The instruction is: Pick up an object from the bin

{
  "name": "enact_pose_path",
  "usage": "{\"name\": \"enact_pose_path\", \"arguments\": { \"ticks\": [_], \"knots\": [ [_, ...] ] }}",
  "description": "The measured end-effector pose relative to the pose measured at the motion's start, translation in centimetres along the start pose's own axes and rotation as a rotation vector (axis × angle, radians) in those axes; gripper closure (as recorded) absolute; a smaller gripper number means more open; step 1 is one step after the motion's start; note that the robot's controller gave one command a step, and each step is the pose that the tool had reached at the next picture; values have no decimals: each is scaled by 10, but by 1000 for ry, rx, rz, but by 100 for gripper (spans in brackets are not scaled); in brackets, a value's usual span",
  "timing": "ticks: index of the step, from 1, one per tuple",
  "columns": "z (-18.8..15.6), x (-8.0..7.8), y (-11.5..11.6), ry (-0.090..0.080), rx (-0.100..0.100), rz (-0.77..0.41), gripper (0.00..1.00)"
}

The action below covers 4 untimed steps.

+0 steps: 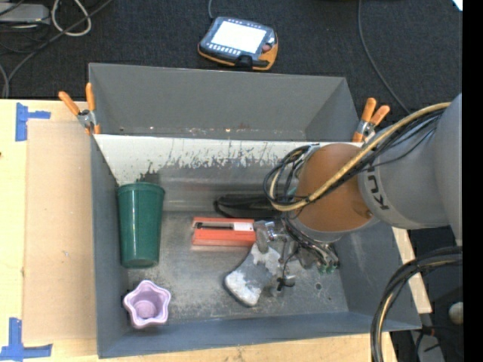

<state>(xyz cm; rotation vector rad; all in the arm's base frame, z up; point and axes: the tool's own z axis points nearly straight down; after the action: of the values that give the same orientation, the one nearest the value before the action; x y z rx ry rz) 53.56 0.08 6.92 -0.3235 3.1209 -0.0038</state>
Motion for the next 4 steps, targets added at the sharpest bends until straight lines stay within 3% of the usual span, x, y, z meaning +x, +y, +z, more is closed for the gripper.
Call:
{"name": "enact_pose_path", "arguments": {
  "ticks": [1, 3, 4],
  "knots": [
    [-1, 0, -17, 8, -6, -18, 100],
    [-10, 1, -17, 11, -7, -19, 100],
    [-30, 1, -16, 12, -7, -20, 100]
  ]
}}
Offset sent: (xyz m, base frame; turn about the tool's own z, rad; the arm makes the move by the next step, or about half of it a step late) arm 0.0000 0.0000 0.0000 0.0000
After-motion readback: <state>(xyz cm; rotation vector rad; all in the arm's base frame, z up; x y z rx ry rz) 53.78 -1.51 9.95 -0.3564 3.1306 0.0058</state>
